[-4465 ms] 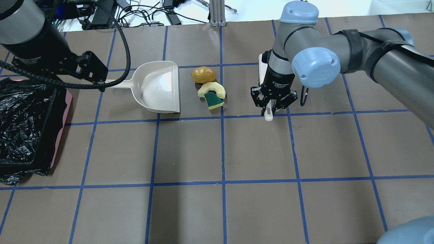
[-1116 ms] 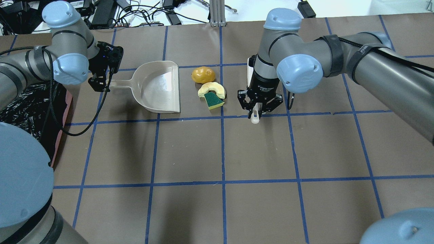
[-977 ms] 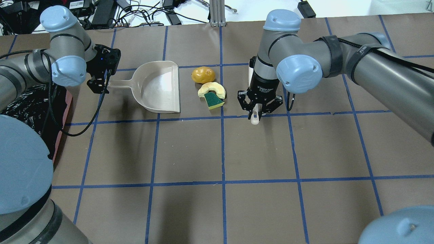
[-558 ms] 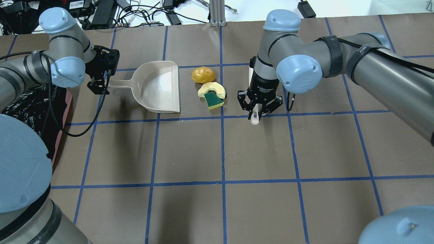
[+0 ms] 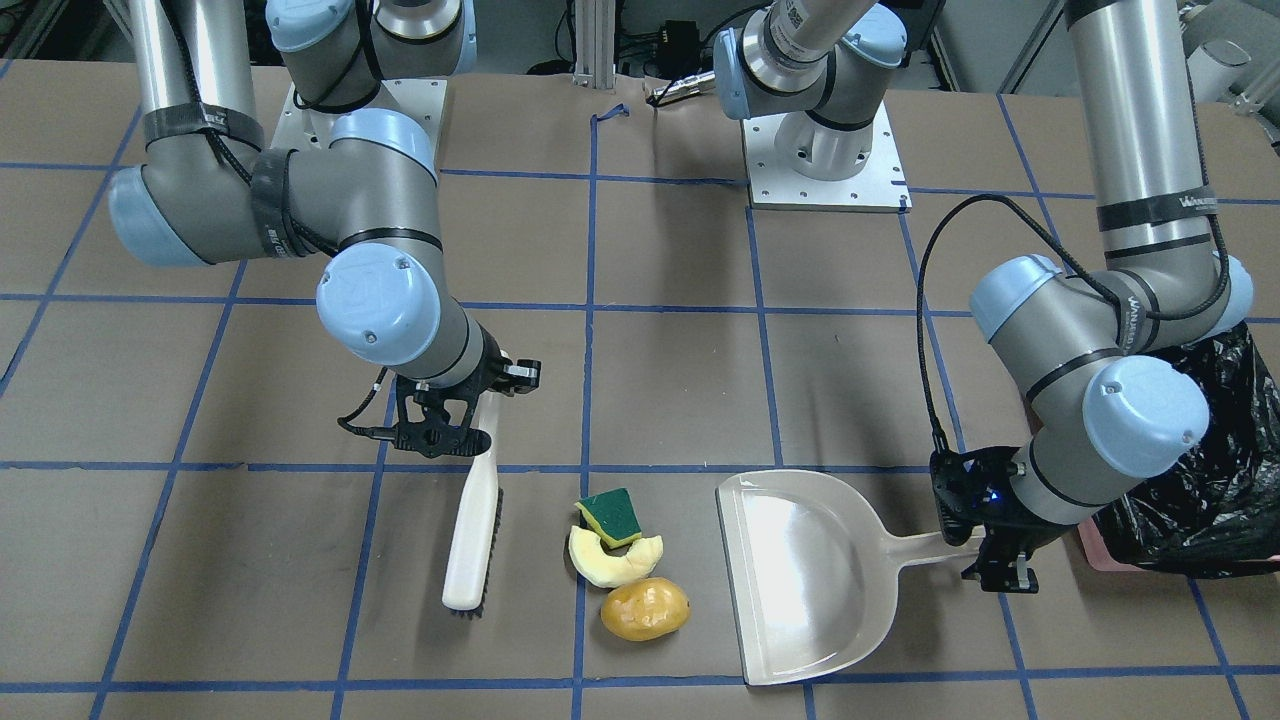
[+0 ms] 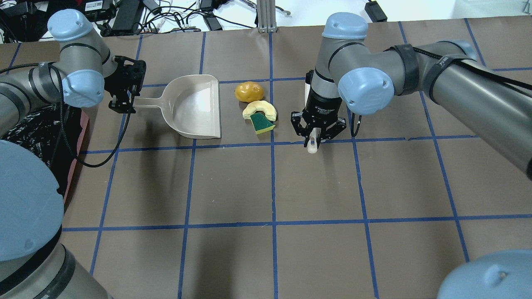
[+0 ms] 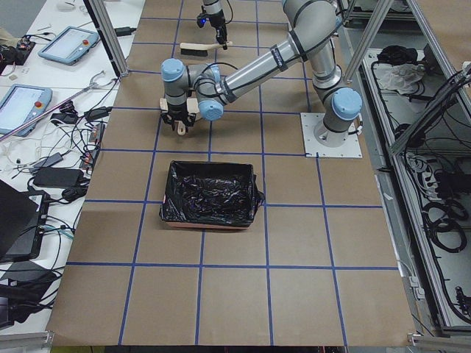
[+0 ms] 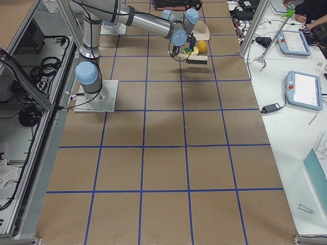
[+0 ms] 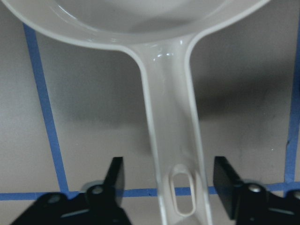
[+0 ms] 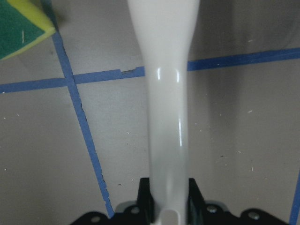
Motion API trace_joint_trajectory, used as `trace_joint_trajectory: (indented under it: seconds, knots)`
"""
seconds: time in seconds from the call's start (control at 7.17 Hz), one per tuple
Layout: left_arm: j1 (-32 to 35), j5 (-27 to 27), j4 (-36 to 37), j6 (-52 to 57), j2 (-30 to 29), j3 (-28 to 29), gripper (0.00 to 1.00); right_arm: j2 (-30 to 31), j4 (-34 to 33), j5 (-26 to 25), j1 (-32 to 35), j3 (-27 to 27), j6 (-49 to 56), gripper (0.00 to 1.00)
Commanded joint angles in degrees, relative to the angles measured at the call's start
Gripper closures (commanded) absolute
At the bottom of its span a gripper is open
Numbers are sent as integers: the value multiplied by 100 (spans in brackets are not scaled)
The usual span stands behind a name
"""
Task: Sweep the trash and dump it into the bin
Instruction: 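Lower the brush behind the sponge with the right gripper while the left holds the dustpan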
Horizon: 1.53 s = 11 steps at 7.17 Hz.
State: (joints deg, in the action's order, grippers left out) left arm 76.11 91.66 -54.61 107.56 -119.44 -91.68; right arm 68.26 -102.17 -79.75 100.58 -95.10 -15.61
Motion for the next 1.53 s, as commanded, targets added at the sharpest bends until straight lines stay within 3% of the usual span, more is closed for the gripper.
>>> trace_joint_trajectory:
  seconds: [0.0,0.14,0.42,1.4]
  knots:
    - [0,1,3,10,0,1,59,-58,-137,4,155,0,-21,100]
    - [0,1,3,2,0,1,68,-76,-137,4,164,0,-13,100]
    - [-9,1,47,2,0,1,71,-102,-137,4,164,0,-21,100]
    - [53,45,38,-113,-26,62,71,-243,-259,12,366,0,-294,100]
